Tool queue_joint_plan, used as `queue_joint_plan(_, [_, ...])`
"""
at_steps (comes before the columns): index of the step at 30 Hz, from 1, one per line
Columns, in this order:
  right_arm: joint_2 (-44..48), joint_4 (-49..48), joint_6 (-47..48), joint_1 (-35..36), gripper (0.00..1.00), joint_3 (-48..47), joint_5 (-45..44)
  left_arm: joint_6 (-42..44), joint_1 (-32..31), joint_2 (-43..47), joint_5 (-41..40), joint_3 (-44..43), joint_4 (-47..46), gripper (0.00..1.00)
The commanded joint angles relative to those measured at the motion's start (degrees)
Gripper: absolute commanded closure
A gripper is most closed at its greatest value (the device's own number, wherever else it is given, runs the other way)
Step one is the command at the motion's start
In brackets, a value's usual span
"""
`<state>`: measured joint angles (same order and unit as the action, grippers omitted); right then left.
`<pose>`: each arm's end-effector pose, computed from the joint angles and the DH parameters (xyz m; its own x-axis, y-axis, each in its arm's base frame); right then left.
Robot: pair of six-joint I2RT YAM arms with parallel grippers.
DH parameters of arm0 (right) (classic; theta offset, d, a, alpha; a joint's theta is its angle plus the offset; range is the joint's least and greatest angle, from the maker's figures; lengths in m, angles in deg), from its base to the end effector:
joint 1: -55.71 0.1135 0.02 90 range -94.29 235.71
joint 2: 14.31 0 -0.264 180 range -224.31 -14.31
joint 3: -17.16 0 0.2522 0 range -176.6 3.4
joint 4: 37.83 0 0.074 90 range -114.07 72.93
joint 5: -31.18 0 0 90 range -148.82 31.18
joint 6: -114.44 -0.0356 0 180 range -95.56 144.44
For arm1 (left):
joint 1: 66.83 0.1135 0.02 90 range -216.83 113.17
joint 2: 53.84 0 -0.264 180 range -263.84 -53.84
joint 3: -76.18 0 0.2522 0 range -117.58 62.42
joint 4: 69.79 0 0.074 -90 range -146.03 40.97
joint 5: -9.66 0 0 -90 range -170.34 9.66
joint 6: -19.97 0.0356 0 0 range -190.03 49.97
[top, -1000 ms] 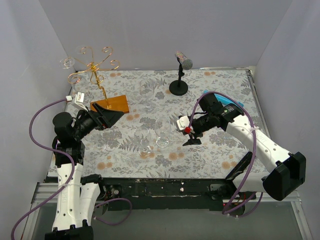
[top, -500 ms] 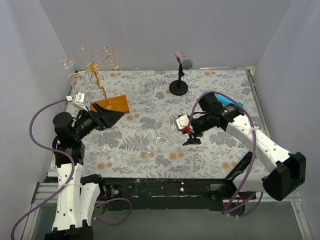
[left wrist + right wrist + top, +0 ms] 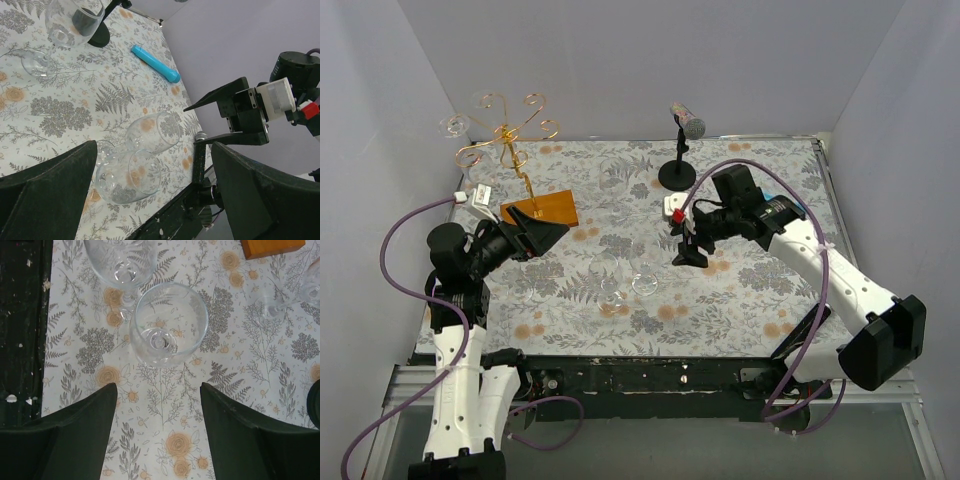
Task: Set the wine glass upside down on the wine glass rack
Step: Pick up the wine glass at the center of the board.
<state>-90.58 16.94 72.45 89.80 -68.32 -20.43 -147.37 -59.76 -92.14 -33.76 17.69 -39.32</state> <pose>0.2175 0.1739 0.3376 0.1986 -0.5690 -0.7980 -0.9743 -0.0262 -0.2238 0.1485 -0.0076 0.3466 -0.6483 -0.7562 -0.0892 -0.0359 0.1473 -0.9884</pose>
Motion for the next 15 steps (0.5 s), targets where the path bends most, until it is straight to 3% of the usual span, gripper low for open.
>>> queue_joint_plan(1, [-2.03,-5.85,-11.69,-0.07,0.26,-5.35,1.69,0.7,-0.3,0.07,0.35,-2.38,0.34,0.02])
queue_joint_plan(7, [-6.08,-8.58,-20.49,0.45,0.29,-11.06,-2.08,0.7,-0.3,-0.72,0.26,-3.7,0.78,0.02])
queue_joint_plan(15, [-9.07,-6.65,-19.71,7.21,0.33,-14.14,-16.31,0.44,-0.48,-1.25,0.08,-3.96,0.96,0.02])
